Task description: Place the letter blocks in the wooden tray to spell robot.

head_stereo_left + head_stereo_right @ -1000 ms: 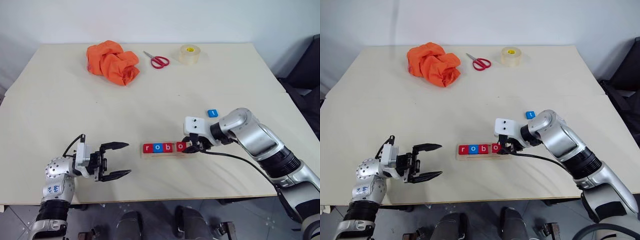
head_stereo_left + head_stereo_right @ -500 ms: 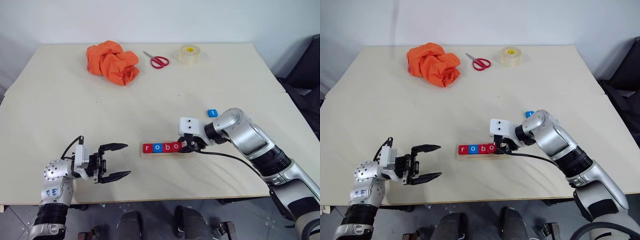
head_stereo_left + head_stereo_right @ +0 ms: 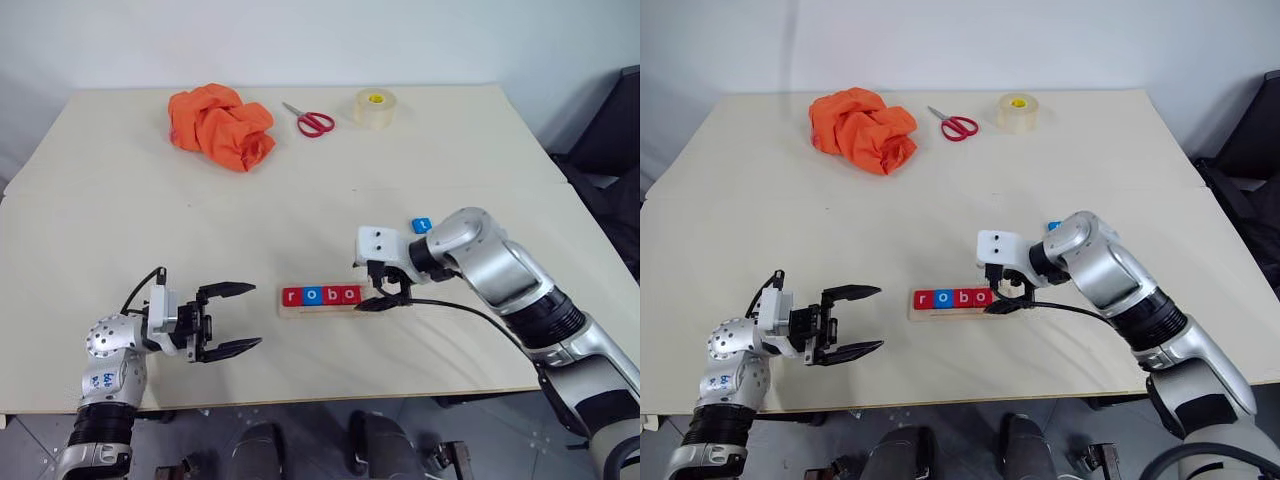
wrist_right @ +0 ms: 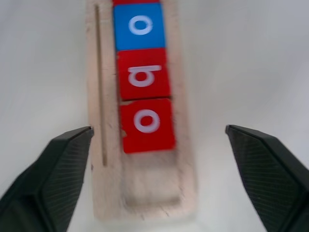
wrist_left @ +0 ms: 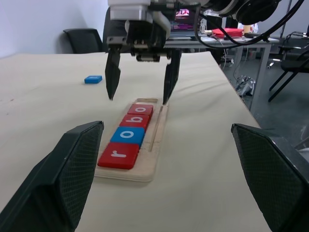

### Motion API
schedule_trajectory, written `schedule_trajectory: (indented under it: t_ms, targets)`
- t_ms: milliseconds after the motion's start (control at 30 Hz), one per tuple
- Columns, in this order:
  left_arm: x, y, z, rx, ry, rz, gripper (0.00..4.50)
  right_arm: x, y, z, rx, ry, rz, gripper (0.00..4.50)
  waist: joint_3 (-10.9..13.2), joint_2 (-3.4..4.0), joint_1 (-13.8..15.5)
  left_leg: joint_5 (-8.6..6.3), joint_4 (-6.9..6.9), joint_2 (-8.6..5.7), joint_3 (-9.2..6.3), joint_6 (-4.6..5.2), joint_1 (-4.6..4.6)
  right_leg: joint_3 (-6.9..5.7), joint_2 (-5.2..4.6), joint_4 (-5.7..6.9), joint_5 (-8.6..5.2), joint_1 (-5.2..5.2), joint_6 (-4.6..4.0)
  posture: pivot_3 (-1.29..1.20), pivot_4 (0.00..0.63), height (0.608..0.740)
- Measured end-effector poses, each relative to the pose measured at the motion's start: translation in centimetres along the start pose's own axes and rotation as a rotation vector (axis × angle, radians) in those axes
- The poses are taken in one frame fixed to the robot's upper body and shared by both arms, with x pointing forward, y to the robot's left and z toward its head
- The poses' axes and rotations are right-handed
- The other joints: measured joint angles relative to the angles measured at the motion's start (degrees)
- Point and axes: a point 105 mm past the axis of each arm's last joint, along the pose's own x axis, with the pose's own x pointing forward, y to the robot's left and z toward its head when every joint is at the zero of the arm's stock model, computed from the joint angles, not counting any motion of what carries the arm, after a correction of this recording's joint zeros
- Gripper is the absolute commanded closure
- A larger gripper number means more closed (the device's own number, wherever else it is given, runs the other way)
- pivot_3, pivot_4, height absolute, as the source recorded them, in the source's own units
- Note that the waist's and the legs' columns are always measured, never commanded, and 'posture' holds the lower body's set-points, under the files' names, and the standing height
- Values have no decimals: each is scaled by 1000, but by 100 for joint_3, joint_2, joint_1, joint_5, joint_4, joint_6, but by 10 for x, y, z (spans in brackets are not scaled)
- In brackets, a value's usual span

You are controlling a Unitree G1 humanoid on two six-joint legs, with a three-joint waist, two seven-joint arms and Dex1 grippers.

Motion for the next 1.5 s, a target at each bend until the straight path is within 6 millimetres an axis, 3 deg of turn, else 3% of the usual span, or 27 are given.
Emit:
schedule_trajectory:
  t_ms: [200,433,600,767,867,967,1067,1233,1400,1500]
  targets:
    - [1,9,2,4,-6,-1,0,-24,12,-10,174,-199,-43,34,0,-1,14,-3,0,-2,-1,1,0,-3,-1,-8,0,7,0,0,150,740]
    - [3,15,0,-4,-4,5,0,-66,-3,-79,427,-276,-468,34,0,-1,29,-2,-2,-3,-1,-1,1,-2,0,-7,0,8,0,0,150,740]
    - [5,19,1,-1,-8,5,0,-90,13,-116,578,-264,-616,34,-1,-1,9,-2,-5,-2,-3,0,5,-1,1,-6,0,9,0,0,150,740]
    - [2,21,0,-7,-2,3,0,-103,28,-130,638,-236,-687,34,0,-1,-14,-1,-5,-2,-3,1,9,1,1,-3,0,10,1,0,150,740]
    - [1,23,3,0,7,-8,0,-107,19,-123,627,-259,-731,34,0,-1,-17,3,-5,-1,-4,3,12,2,1,0,1,11,2,0,150,740]
    - [-2,26,4,1,19,-8,0,-103,0,-110,614,-317,-765,34,-1,-2,-30,5,-4,1,-5,1,15,2,3,4,1,11,2,0,150,740]
    - [-4,30,7,13,21,-2,0,-84,-28,-102,647,-368,-788,34,-1,-1,-33,7,-6,0,-5,1,13,2,2,8,1,9,1,0,150,740]
    - [-7,28,8,16,28,4,0,-56,-62,-108,673,-336,-826,34,0,0,-12,10,-6,-4,1,-3,1,3,0,17,0,3,-1,0,150,740]
    - [-10,20,6,13,38,10,0,-51,-89,-115,683,-319,-917,34,0,0,-22,16,-10,-4,5,-14,0,4,1,13,0,5,0,0,150,740]
    - [-11,16,5,4,43,13,0,-43,-94,-123,713,-308,-936,34,0,0,-25,16,-13,-2,5,-14,0,4,3,12,-1,4,0,0,150,740]
